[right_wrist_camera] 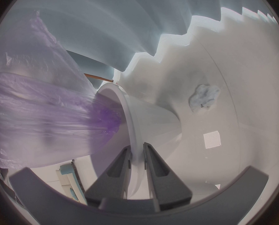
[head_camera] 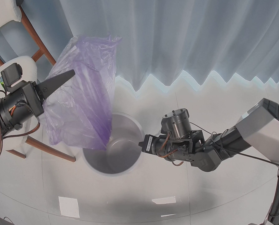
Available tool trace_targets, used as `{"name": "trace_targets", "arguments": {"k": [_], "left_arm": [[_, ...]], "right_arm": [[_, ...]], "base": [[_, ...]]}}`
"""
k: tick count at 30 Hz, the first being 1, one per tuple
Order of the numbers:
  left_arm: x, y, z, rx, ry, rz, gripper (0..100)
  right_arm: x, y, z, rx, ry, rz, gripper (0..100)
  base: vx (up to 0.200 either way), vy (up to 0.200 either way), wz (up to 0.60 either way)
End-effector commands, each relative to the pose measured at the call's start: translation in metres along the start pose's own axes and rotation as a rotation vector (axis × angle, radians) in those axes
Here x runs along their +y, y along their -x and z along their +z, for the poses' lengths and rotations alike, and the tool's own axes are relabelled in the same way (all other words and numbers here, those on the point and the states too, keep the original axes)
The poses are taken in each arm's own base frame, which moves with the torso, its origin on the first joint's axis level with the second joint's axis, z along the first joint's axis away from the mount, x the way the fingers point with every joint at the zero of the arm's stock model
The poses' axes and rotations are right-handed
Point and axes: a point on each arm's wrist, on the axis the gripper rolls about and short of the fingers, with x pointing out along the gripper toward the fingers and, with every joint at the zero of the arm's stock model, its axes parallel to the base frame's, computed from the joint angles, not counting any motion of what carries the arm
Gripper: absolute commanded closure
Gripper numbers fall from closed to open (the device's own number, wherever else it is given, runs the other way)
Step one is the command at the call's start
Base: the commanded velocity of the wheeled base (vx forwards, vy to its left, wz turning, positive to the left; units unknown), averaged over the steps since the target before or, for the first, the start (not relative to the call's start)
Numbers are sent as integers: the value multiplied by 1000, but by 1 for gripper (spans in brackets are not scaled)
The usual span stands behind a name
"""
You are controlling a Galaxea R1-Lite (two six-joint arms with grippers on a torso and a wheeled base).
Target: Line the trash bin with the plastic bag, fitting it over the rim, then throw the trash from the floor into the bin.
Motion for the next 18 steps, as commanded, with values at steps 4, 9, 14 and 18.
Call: {"name": "trace_targets", "arguments": {"k": [4, 9, 14, 18], "left_arm": [[-16, -5, -18, 57, 37, -79, 100], [-20, -5, -20, 64, 38, -92, 100], [-27, -7, -29, 96, 57, -130, 100], [-41, -8, -39, 128, 76, -181, 100]], "right_arm": [[-8, 35, 1, -1, -10, -23, 100], [-16, 47, -6, 18, -19, -48, 100], [-25, 52, -17, 3, -17, -37, 100], [-37, 53, -32, -3, -15, -32, 100]], "base": [[0, 0, 0], [0, 0, 0], [0, 0, 0], [0, 0, 0]]}}
